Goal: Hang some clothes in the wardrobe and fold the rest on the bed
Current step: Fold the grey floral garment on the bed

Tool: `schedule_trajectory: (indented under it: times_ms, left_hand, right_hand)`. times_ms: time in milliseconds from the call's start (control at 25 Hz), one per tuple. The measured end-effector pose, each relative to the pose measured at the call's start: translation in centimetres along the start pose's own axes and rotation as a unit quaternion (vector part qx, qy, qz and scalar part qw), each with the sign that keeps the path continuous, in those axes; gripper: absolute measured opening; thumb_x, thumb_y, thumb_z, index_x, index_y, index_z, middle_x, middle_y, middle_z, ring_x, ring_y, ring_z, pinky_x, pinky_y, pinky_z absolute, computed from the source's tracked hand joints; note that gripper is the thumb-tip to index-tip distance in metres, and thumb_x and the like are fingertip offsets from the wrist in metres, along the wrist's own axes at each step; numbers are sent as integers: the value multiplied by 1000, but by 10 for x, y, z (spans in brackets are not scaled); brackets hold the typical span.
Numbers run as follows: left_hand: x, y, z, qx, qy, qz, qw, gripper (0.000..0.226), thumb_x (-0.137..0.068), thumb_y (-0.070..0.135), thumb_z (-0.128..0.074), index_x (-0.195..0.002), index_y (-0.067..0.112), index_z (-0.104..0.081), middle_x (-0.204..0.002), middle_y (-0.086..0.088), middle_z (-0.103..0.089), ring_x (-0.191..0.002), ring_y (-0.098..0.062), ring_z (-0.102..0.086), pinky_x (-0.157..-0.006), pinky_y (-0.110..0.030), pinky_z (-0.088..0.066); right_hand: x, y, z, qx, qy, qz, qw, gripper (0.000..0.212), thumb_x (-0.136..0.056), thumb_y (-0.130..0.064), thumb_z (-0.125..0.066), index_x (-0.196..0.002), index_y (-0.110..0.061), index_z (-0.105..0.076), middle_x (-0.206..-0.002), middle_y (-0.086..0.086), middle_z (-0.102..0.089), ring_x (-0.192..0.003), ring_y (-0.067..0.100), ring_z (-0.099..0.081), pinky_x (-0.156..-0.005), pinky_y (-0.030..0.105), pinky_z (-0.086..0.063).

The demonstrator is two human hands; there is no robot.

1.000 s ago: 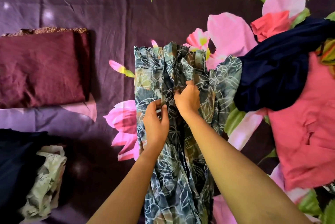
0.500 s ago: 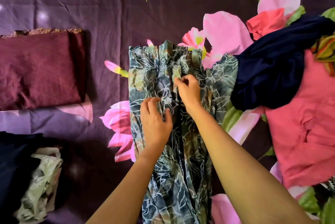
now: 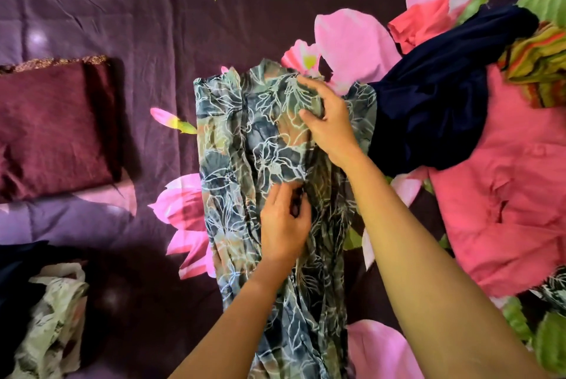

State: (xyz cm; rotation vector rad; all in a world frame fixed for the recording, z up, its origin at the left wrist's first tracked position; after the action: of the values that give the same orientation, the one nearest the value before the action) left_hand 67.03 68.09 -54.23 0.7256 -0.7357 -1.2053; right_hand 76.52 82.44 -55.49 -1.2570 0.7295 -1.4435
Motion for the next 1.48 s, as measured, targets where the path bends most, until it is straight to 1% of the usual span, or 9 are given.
schedule_trajectory:
  times_ms: [160, 360, 480, 600, 760, 880, 1080, 1320, 1480]
  left_hand:
    - [4, 23, -43, 4, -54, -31, 998, 22, -81, 0, -58, -102, -3, -64, -89, -11, -63, -69, -15, -59, -65, -19, -49]
    - [3, 9, -85, -6, -130, 64, 989, 25, -88, -2, -53, -109, 0, -65, -99, -14, -65, -87, -25, -61, -79, -27, -48]
    - [0, 4, -95, 5, -162, 84, 983, 27, -86, -4, -51, -109, 1, -65, -101, -14, -66, -90, -26, -62, -83, -32, -51]
    - [1, 13, -102, 12, -211, 49, 976, 21, -80, -2, -54, -97, 0, -66, -92, -13, -67, -84, -25, -63, -77, -36, -53]
    - [3, 17, -59, -33, -80, 16, 996, 14, -79, 19, -57, -78, 7, -65, -70, -2, -62, -61, -15, -55, -54, -27, -47]
    - [6, -14, -12, -76, 56, 107, 990, 16, -84, 25, -64, -89, 10, -59, -82, 1, -55, -65, -12, -50, -52, -20, -40]
    - [13, -55, 22, -81, 92, 218, 968, 32, -78, 16, -74, -101, 5, -54, -95, -3, -51, -77, -12, -46, -59, -15, -32]
    - [6, -73, 23, -21, 69, 238, 969, 17, -83, -3, -59, -99, 3, -62, -88, -3, -58, -75, -17, -54, -66, -16, -44]
    - [4, -50, 31, -16, 95, 138, 986, 9, -84, -1, -61, -92, -1, -65, -80, -7, -59, -65, -13, -50, -60, -4, -37]
  right_hand:
    - [-5, 16, 48, 111, 73, -10, 991, 58, -85, 13, -51, -136, -15, -48, -143, 4, -46, -116, 13, -52, -85, -7, -31]
    - [9, 63, 75, 184, 104, -89, 973, 70, -79, -12, -71, -140, -19, -38, -130, 10, -54, -118, 25, -52, -96, 31, -41]
    - [28, 65, 79, 187, 154, -64, 968, 57, -73, -4, -71, -125, -11, -48, -118, 13, -53, -108, 28, -53, -88, 24, -37]
    - [43, 34, 70, 387, 225, 74, 891, 39, -67, 5, -66, -104, -8, -58, -113, 15, -51, -102, 31, -51, -82, 36, -44]
    - [48, 40, 22, 544, 70, 229, 804, 22, -70, 3, -58, -89, -6, -67, -97, 12, -62, -91, 25, -46, -73, 37, -40]
    - [47, 68, 42, 533, 61, 22, 844, 32, -73, -1, -65, -105, -7, -68, -109, 12, -61, -105, 32, -49, -86, 42, -35]
    - [37, 8, -22, 348, 47, 125, 928, 25, -81, 5, -62, -106, 2, -63, -101, 17, -61, -94, 29, -58, -83, 35, -50]
    - [19, 20, -78, 175, -11, -21, 984, 52, -88, -18, -65, -132, -4, -41, -117, 17, -54, -106, 24, -50, -87, 27, -40]
    - [10, 41, -95, 107, -63, -133, 983, 68, -84, -8, -69, -141, -10, -34, -119, 15, -57, -116, 25, -49, -87, 24, -38]
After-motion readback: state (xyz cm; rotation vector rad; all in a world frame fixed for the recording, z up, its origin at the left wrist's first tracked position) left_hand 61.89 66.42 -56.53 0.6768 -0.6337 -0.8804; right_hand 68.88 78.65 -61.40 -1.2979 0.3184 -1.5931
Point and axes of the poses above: each hand's wrist, its own x-axis away from the middle knuckle, its own z-axis out of the back of the hand, y = z × x, the point moved 10 cm from there along -x, towards the middle knuckle
